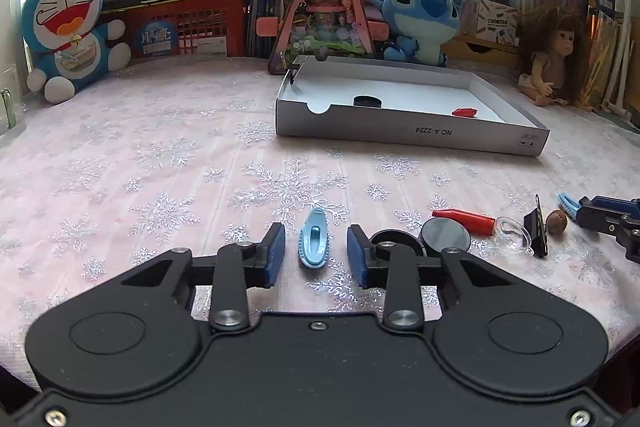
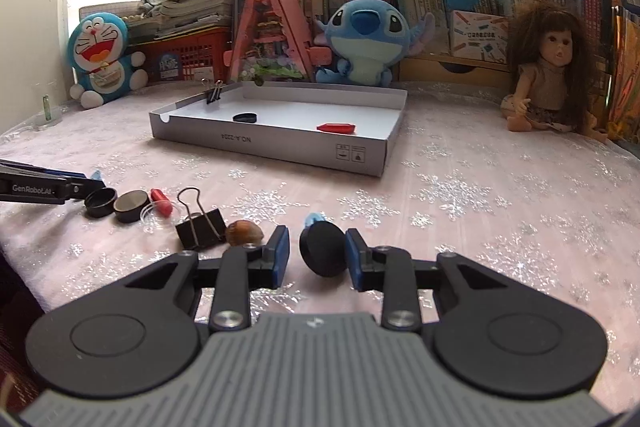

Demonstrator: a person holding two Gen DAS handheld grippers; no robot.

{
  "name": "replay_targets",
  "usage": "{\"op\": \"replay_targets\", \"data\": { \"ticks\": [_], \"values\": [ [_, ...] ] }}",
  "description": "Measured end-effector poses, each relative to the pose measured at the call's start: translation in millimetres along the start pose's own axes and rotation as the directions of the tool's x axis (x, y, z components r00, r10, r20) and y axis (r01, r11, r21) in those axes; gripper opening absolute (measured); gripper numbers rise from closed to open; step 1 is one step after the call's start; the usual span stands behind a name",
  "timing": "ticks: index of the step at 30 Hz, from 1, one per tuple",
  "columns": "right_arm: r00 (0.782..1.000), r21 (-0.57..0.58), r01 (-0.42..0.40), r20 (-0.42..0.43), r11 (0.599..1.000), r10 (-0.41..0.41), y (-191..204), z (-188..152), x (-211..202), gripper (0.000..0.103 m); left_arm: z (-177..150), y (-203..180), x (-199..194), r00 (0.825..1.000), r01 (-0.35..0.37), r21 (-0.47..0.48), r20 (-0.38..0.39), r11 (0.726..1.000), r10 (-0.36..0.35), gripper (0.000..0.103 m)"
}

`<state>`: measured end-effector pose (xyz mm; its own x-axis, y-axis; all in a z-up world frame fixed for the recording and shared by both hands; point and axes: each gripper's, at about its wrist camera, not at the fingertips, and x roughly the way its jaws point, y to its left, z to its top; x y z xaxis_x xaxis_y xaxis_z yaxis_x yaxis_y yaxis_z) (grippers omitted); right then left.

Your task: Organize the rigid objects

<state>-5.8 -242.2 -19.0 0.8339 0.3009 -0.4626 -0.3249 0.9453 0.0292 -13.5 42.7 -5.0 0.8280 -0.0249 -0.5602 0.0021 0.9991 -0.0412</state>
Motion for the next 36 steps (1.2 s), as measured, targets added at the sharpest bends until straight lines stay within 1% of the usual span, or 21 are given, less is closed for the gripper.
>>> {"op": "replay_targets", "data": {
  "ticks": [3,7,9,10,13,16,18,19,25,32,36],
  "values": [
    [1.0,-0.019,-0.02,0.005,1.0,0.02,4,0,-1,0.04,-1,0,0,1.0,0.002,0.002,0.002,1.0,-0.002,0.031],
    [1.0,0.014,-0.014,0.006,1.0,0.013,-2,0,-1,0.04,-1,2,0,1.0,0.004,-0.004,0.002,1.0,-0.004,0.03],
    [1.0,0.037,-0.019,-0.001,0.999,0.019,-8,0,0,0.049,-1,2,0,1.0,0.002,-0.001,0.003,1.0,-0.002,0.03],
    [1.0,0.05,-0.026,-0.004,0.998,0.027,-11,0,1,0.056,-1,2,0,1.0,0.002,0.002,0.004,1.0,-0.002,0.03],
    [0.998,0.086,-0.05,-0.024,0.995,0.052,-18,-3,5,0.057,-1,1,0,1.0,0.0,0.01,0.006,1.0,0.0,0.03],
    [0.998,0.111,-0.051,-0.022,0.992,0.054,-21,-4,7,0.057,-1,0,0,1.0,0.0,0.015,0.005,1.0,0.0,0.03],
    [0.999,0.114,-0.046,-0.017,0.992,0.048,-21,-4,7,0.041,-1,-1,0,1.0,0.0,0.017,0.005,1.0,0.0,0.03],
    [0.999,0.112,-0.045,-0.015,0.993,0.047,-20,-3,7,0.037,-2,-1,0,1.0,0.0,0.018,0.006,1.0,0.0,0.03],
    [1.0,0.087,-0.024,0.008,0.996,0.023,-16,-1,2,0.037,-3,-3,-1,1.0,-0.001,0.022,0.011,1.0,0.0,0.03],
    [1.0,0.084,-0.001,0.018,0.996,0.0,-15,1,4,0.037,-3,-2,-1,1.0,0.012,0.021,0.015,1.0,-0.012,0.022],
    [1.0,0.075,0.002,0.019,0.997,-0.004,-12,2,5,0.037,0,-2,1,1.0,0.009,0.034,0.017,0.999,-0.009,0.023]
  ]
}}
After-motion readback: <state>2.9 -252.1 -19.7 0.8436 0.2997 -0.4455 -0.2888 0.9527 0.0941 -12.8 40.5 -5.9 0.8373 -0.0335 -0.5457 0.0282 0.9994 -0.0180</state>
